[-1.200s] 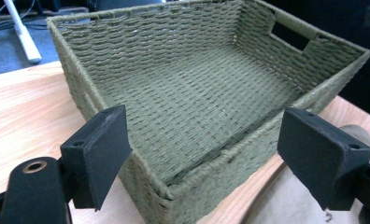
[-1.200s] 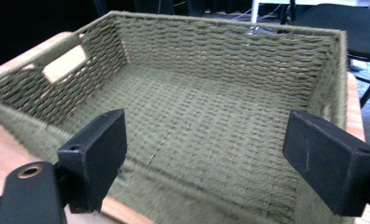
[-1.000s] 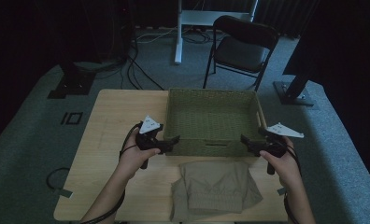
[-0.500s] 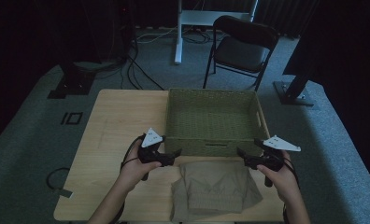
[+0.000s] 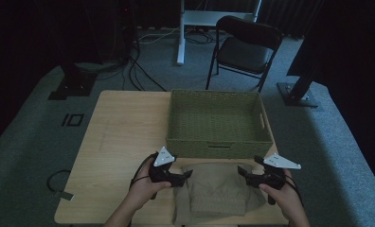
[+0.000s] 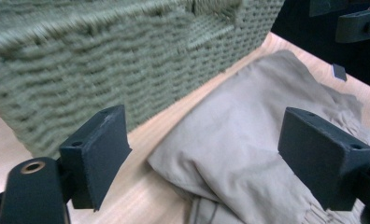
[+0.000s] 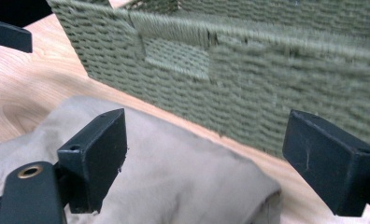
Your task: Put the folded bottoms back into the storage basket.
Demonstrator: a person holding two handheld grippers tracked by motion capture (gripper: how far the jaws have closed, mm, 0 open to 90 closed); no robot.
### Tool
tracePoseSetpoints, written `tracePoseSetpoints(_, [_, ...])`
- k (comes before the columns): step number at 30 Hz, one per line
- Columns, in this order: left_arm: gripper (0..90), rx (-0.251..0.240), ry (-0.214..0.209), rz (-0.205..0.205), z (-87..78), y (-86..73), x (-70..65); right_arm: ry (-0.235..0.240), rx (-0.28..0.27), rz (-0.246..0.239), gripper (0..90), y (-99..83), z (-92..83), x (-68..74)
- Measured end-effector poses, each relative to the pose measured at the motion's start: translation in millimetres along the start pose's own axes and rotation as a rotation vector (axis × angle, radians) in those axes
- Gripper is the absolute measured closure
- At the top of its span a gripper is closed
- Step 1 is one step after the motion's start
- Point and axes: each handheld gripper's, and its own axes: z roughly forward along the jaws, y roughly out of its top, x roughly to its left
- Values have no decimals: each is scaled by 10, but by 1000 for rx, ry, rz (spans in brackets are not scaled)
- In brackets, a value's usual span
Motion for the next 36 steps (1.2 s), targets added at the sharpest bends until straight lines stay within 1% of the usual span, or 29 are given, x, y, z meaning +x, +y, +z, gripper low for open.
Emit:
tracePoseSetpoints(4, [154, 21, 17, -5, 37, -76, -30, -11, 33, 12, 135, -128, 62, -27])
tracePoseSetpoints(6, [154, 34, -1, -23, 54, -118, -34, -22, 46, 7, 135, -188, 99, -45])
tracePoseSetpoints(8, [154, 41, -3, -28, 60, -139, -36, -26, 52, 14, 135, -214, 115, -58])
tracePoseSetpoints(9, [153, 51, -4, -25, 63, -170, -39, -44, 67, 23, 135, -277, 147, -92])
tracePoseSetpoints(10, [153, 57, -5, -34, 58, -191, -45, -52, 71, 24, 135, -292, 154, -101])
tracePoseSetpoints(11, [153, 61, -14, -37, 51, -206, -53, -55, 74, 24, 135, -307, 161, -110])
tracePoseSetpoints(13, [153, 62, -17, -42, 48, -215, -58, -60, 80, 27, 135, -330, 169, -121])
tracePoseSetpoints(14, [153, 69, -18, -48, 41, -241, -75, -67, 92, 34, 135, -367, 179, -139])
tracePoseSetpoints(16, [153, 70, -24, -64, 35, -269, -102, -65, 101, 39, 135, -402, 190, -153])
tracePoseSetpoints(17, [153, 75, -34, -70, 34, -288, -121, -67, 103, 42, 135, -414, 193, -158])
tracePoseSetpoints(19, [153, 78, -39, -75, 35, -299, -136, -69, 105, 51, 135, -434, 201, -166])
tracePoseSetpoints(20, [153, 90, -49, -74, 48, -333, -172, -68, 106, 55, 135, -444, 205, -171])
tracePoseSetpoints(22, [153, 110, -53, -83, 74, -377, -197, -65, 114, 67, 135, -480, 230, -184])
tracePoseSetpoints(25, [153, 127, -53, -102, 114, -427, -196, -64, 124, 68, 135, -504, 253, -188])
tracePoseSetpoints(28, [153, 143, -42, -95, 151, -472, -178, -60, 131, 69, 135, -518, 267, -186])
tracePoseSetpoints(30, [153, 141, -44, -113, 173, -485, -164, -59, 136, 67, 135, -527, 275, -184])
tracePoseSetpoints(32, [153, 138, -54, -147, 218, -488, -137, -60, 143, 64, 135, -540, 289, -182])
tracePoseSetpoints(33, [153, 142, -52, -155, 242, -491, -127, -58, 149, 68, 135, -547, 299, -177])
tracePoseSetpoints(34, [153, 151, -49, -150, 270, -496, -116, -55, 153, 66, 135, -553, 309, -175])
tracePoseSetpoints(36, [153, 161, -42, -165, 334, -506, -89, -48, 162, 64, 135, -559, 325, -162])
